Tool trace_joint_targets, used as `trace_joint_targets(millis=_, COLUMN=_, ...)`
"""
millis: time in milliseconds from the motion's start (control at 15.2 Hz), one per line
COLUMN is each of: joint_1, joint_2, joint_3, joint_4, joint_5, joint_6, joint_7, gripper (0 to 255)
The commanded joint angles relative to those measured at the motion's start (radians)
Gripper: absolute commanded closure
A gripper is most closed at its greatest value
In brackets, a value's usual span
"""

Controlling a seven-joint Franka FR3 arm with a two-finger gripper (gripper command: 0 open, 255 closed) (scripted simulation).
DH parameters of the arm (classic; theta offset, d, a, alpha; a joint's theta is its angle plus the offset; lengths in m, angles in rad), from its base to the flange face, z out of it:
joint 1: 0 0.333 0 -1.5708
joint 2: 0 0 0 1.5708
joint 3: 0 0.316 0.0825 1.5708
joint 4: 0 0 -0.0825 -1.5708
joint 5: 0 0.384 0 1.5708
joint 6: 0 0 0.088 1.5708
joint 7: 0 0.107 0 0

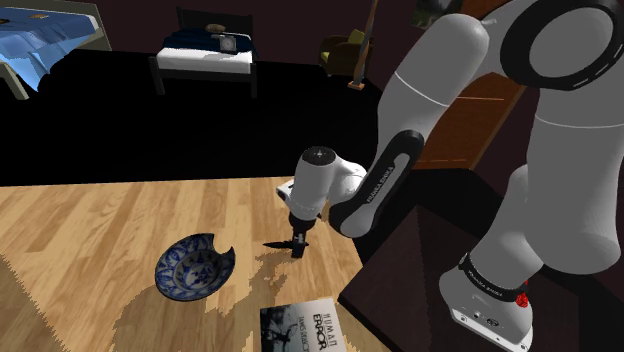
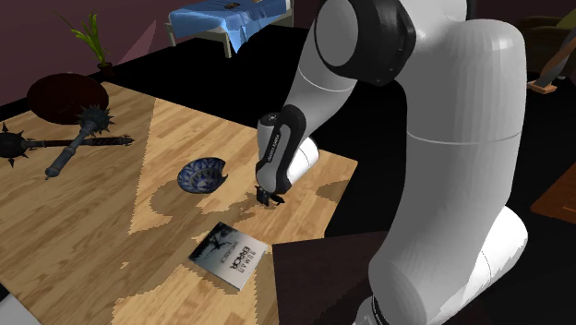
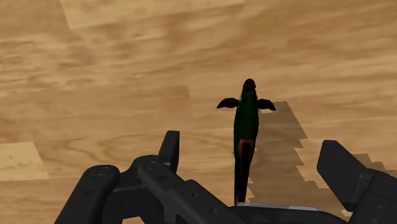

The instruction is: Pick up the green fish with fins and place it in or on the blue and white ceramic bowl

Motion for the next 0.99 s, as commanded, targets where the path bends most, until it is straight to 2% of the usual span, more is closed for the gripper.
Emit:
trace_joint_targets(millis=0, joint_1=0.006, joint_2=0.021, joint_3=-0.011, joint_4=0.006, joint_5=-0.009, joint_6=0.016, joint_7=0.005, gripper=0)
trace_joint_targets(millis=462, joint_1=0.006, joint_2=0.021, joint_3=-0.011, joint_4=0.006, joint_5=-0.009, joint_6=0.016, joint_7=0.005, gripper=0)
trace_joint_targets(millis=528, joint_1=0.006, joint_2=0.021, joint_3=-0.011, joint_4=0.006, joint_5=-0.009, joint_6=0.016, joint_7=0.005, gripper=255)
trace_joint_targets(millis=924, joint_1=0.006, joint_2=0.021, joint_3=-0.011, joint_4=0.006, joint_5=-0.009, joint_6=0.016, joint_7=0.005, gripper=255)
